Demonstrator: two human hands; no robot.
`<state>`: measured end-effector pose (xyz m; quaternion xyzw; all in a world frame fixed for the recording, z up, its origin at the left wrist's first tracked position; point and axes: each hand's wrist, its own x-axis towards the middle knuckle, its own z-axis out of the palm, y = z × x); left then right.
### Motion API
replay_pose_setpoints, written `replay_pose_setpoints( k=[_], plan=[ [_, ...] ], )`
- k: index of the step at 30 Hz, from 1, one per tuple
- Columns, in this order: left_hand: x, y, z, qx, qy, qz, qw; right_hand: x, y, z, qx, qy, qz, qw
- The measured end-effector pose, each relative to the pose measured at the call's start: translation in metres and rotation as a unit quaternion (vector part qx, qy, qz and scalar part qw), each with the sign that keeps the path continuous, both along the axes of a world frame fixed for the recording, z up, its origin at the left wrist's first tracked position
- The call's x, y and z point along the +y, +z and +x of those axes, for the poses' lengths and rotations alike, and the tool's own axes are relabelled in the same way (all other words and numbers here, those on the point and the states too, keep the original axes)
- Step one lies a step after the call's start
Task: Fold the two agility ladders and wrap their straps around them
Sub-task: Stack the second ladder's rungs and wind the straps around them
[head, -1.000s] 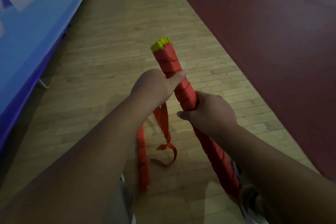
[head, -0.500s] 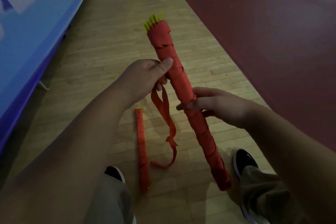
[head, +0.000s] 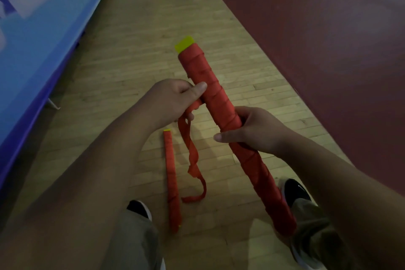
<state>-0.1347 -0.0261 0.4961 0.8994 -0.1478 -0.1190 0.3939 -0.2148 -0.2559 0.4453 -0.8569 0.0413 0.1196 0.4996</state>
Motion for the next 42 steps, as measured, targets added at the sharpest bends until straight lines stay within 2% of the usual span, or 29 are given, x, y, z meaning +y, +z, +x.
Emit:
replay_pose_setpoints(
  k=[4,9,14,20,25,28,30,33,36,42],
  plan=[
    [-0.007,-0.003,-0.004,-0.004,0.038,0.047,0.998,0.008,-0.003,-0.001,-0.016,-0.009,-0.097,0.995],
    [-0.023,-0.005,-0.007,0.007,0.112,0.022,0.993,0.021,-0.021,-0.003,-0.027,-0.029,-0.146,0.988],
    [-0.027,-0.008,-0.007,0.02,0.142,0.018,0.989,0.028,-0.03,-0.002,-0.027,-0.027,-0.168,0.985],
    [-0.024,-0.005,-0.005,0.014,0.098,-0.008,0.995,0.019,-0.022,0.005,0.027,0.005,-0.093,0.995],
    [-0.022,0.002,-0.007,0.007,0.065,-0.061,0.996,0.001,-0.003,0.005,0.125,0.071,0.044,0.989],
    [-0.016,0.004,-0.004,0.014,0.048,-0.103,0.993,-0.007,0.007,0.002,0.127,0.112,0.113,0.979],
    [-0.013,0.005,-0.002,0.017,0.04,-0.131,0.99,-0.011,0.012,0.001,0.106,0.104,0.122,0.981],
    [-0.01,0.005,0.001,0.015,0.044,-0.141,0.989,-0.011,0.013,0.002,0.071,0.066,0.111,0.989],
    [-0.005,0.004,0.004,-0.008,0.047,-0.078,0.996,-0.009,0.01,0.003,0.05,0.026,0.084,0.995],
    [0.001,-0.006,0.008,-0.028,0.056,0.003,0.998,-0.008,0.006,0.007,0.02,-0.016,-0.078,0.997]
  ],
)
